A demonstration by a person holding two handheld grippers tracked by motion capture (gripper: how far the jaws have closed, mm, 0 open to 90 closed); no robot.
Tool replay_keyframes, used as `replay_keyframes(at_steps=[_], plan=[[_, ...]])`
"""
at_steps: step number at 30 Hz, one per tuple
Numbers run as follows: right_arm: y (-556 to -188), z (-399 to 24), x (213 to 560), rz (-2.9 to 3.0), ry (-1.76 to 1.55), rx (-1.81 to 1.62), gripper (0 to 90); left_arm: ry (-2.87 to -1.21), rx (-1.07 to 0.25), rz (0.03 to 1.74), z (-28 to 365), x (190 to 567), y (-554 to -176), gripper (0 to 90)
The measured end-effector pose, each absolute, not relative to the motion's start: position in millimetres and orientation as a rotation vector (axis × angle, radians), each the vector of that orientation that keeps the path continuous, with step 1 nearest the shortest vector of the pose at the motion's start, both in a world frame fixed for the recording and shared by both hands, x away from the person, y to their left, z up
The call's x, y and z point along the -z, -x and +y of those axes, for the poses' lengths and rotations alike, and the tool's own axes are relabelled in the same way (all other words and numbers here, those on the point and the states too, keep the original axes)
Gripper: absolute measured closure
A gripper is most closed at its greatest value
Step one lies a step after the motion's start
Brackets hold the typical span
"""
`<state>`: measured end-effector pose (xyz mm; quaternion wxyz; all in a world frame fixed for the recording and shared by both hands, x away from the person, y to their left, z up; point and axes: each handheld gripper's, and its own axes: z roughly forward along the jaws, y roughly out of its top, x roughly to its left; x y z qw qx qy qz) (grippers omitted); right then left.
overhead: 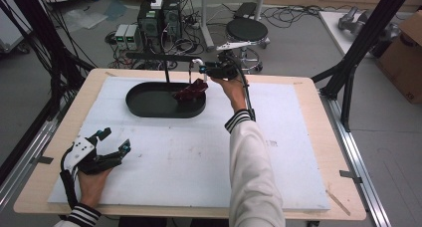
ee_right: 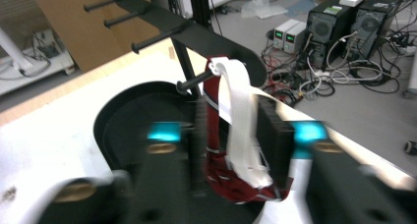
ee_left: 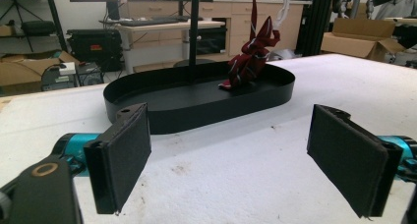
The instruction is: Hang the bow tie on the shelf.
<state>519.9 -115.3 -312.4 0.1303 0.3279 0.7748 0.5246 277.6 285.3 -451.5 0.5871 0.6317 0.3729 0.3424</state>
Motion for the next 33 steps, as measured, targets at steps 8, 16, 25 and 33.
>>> replay_keyframes(at_steps=[8, 16, 25, 33], plan=[[-508.6, -116.6, 304.4, 2.268, -0.947, -1.516, 9.4, -1.471, -0.797, 0.872, 285.2, 451.5, -277.9, 16.9], [-480.9, -132.6, 298.7, 2.244, -0.874, -1.524, 0.6, -1.473, -0.793, 0.879, 284.8, 451.4, -278.9, 16.9], [-424.3, -170.5, 292.3, 2.173, -0.810, -1.567, 0.6, -1.481, -0.803, 0.866, 284.3, 451.3, -277.8, 16.9], [-364.9, -201.5, 302.4, 2.106, -0.793, -1.578, 0.6, -1.470, -0.807, 0.862, 284.5, 451.6, -276.7, 16.9]])
